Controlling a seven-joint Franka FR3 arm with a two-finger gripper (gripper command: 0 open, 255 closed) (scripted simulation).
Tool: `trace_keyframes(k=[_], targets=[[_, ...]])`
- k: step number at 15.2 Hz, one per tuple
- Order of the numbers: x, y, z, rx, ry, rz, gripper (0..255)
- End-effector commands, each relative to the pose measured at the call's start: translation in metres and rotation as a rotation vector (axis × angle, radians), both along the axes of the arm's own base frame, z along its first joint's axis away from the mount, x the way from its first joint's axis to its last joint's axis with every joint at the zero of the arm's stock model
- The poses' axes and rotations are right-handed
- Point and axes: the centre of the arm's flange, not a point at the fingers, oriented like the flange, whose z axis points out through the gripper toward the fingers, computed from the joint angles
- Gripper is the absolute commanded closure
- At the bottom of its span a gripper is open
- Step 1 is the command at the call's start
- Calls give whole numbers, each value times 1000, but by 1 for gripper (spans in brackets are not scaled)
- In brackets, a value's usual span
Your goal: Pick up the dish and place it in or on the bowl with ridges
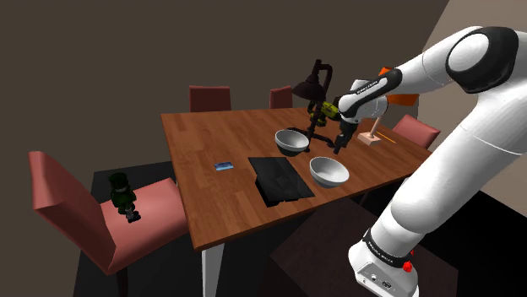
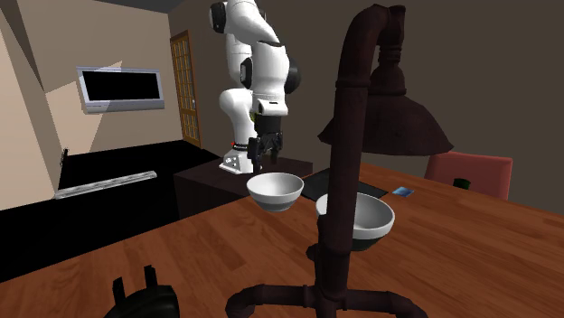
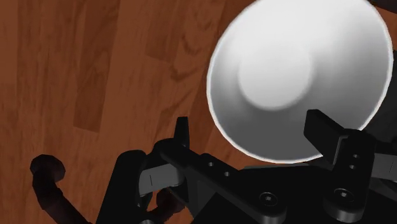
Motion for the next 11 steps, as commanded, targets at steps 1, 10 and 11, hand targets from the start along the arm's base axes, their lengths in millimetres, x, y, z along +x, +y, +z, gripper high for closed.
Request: trace_keyframes(k=[1,10,11], targets=[[3,-17,-20,2,1,2,0],[2,-23,-66,3,2,2,0],[2,-23,-66,3,2,2,0]])
